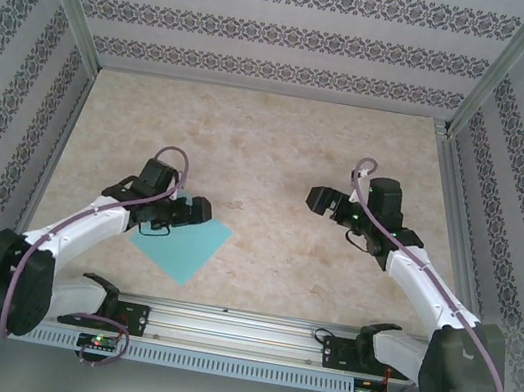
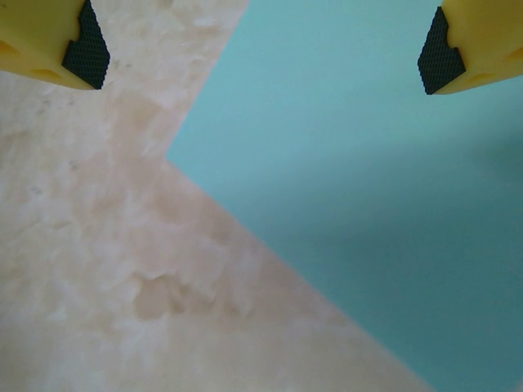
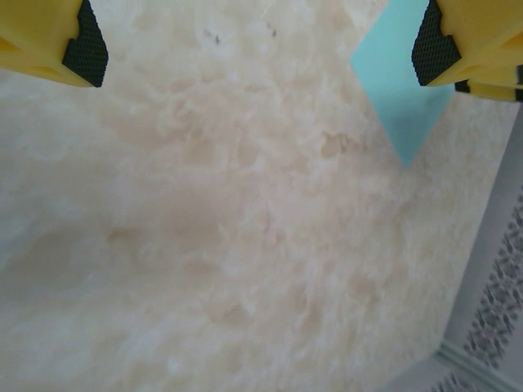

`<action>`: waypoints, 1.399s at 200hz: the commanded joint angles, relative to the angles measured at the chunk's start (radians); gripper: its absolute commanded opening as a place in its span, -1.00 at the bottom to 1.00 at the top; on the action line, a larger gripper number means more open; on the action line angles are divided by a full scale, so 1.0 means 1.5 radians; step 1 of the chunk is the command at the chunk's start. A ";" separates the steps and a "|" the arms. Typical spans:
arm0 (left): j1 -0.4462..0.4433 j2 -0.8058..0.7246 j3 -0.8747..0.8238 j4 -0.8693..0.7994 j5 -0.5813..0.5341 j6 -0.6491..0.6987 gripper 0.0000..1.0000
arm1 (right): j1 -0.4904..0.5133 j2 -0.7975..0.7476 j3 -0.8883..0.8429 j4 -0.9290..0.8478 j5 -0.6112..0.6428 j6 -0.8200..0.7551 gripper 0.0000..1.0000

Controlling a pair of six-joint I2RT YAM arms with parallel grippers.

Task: Fold a paper plane with a square sheet of paper (pick it up from the middle)
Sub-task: Move the square sheet of paper to the center of the table, then rotate the square sheet of paper at the center of the table.

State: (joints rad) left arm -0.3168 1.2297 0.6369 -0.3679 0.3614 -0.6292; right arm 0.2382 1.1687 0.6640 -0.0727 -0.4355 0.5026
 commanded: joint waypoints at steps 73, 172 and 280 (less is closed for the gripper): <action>-0.048 0.266 0.169 0.008 -0.076 0.021 1.00 | 0.053 -0.012 -0.009 -0.058 0.062 0.029 0.95; -0.179 0.528 0.466 0.004 0.030 0.068 0.99 | 0.048 -0.103 -0.066 -0.170 0.185 0.071 0.95; -0.159 0.042 0.150 0.091 -0.311 0.057 1.00 | 0.185 0.186 0.161 -0.080 0.046 0.035 0.68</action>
State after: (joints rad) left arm -0.5777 1.4605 1.0294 -0.2794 0.0967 -0.5243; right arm 0.4465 1.3045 0.7521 -0.2253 -0.3462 0.5915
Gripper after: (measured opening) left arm 0.999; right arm 0.856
